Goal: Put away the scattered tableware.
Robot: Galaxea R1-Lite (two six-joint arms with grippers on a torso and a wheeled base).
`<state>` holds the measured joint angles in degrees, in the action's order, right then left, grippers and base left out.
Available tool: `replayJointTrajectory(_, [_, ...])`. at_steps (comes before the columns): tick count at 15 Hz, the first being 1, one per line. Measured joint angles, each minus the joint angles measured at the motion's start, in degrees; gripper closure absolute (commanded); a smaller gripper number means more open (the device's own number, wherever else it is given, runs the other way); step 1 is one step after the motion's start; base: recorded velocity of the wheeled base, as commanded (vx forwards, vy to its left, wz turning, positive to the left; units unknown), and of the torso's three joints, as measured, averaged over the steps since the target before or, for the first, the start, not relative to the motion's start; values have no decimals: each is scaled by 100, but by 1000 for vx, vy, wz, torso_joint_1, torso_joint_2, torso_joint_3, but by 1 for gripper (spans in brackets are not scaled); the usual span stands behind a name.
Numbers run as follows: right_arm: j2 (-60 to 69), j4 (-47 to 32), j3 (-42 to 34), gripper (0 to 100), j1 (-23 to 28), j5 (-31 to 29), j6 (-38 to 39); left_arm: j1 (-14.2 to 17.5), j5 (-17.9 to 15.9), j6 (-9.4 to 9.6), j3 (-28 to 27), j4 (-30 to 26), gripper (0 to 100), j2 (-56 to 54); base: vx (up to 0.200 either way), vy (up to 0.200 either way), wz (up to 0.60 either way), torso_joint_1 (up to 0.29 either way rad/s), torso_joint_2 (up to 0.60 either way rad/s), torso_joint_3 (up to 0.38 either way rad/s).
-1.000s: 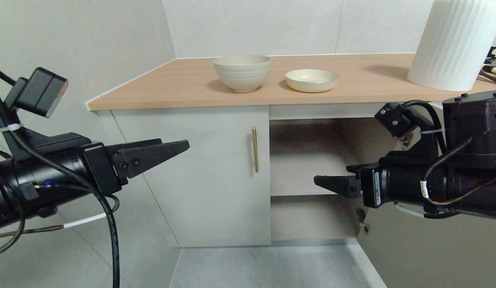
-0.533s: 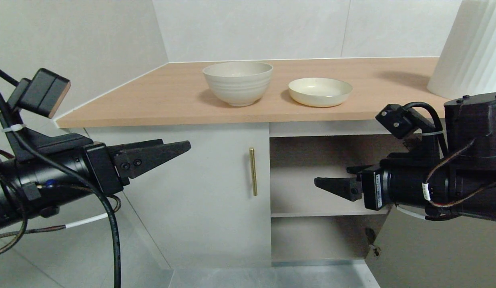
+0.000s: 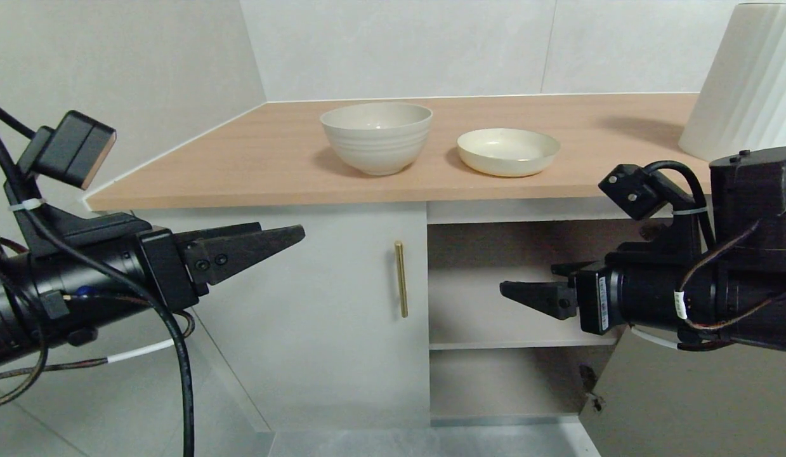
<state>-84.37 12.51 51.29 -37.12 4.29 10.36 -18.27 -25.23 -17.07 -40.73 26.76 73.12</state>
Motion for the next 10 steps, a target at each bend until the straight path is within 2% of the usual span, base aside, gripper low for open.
replayJointTrajectory(2, [-2,0,0,0,46,2,-18,0,-5,-20,16,113,0,37,0,0,0,71,-217,-286])
replayJointTrajectory(6, [0,2,6,0,127,11,-100,-5,-65,-30,55,373,0,161,0,0,0,171,-526,-289])
replayJointTrajectory(10, [-17,0,4,0,293,49,-156,9,-68,-12,-243,378,0,579,0,0,0,189,-475,-287])
